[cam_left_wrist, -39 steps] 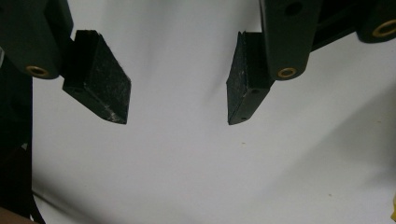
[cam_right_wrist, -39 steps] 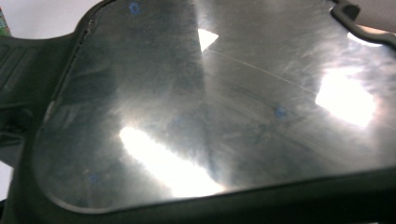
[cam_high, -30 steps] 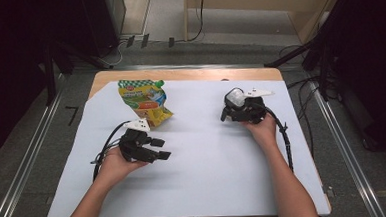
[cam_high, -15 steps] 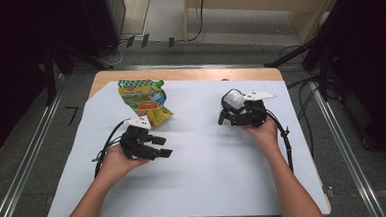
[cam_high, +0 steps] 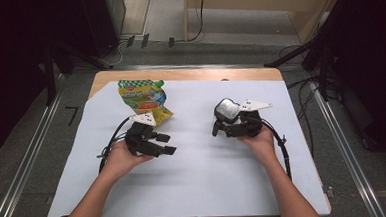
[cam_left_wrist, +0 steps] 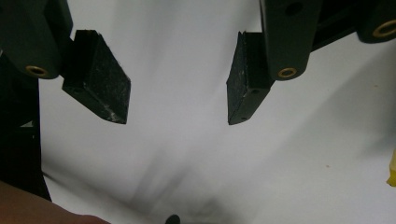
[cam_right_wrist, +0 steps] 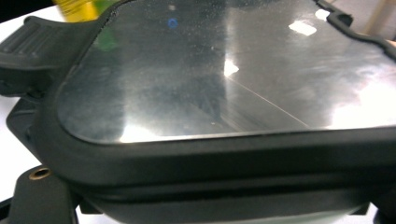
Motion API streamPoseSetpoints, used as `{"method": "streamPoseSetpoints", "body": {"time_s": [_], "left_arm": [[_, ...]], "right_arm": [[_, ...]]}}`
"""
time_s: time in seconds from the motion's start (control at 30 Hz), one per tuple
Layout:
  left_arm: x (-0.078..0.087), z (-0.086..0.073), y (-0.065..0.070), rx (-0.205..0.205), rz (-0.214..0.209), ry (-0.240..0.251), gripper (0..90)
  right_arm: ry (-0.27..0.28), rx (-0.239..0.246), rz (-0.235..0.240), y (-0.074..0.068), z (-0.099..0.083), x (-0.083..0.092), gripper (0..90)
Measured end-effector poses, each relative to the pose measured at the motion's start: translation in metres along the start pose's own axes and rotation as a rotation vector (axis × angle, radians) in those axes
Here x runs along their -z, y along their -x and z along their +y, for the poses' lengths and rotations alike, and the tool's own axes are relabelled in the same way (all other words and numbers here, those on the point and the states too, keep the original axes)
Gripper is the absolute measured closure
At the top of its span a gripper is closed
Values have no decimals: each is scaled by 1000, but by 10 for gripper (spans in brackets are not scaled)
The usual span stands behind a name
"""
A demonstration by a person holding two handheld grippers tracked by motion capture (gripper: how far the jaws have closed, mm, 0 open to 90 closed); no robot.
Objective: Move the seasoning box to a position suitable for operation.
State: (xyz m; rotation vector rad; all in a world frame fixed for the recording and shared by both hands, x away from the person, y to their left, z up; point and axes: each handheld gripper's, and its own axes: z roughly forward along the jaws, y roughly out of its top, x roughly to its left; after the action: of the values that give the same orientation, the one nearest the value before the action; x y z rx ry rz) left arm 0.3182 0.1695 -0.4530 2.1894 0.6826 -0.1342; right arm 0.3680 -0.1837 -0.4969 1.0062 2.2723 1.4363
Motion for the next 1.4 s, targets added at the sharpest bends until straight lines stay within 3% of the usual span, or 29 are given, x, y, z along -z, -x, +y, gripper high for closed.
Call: {"method": "streamPoseSetpoints", "body": {"time_s": [0.33, 0.63, 0.83, 1.23, 1.4], "left_arm": [[-2, 4, -2, -12, 2, -3, 409], [0, 3, -3, -14, 13, -5, 409], [-2, 3, -3, -18, 11, -6, 410], [-4, 4, -3, -1, 15, 13, 440], [-4, 4, -3, 8, 8, 14, 426]], "right_arm": [[-18, 35, 100, -30, -8, -12, 156], [-43, 86, 185, -69, -11, -26, 156], [-65, 122, 200, -83, -16, -32, 157], [-65, 178, 175, -88, -21, -30, 153], [-70, 166, 177, -88, -21, -28, 145]]}}
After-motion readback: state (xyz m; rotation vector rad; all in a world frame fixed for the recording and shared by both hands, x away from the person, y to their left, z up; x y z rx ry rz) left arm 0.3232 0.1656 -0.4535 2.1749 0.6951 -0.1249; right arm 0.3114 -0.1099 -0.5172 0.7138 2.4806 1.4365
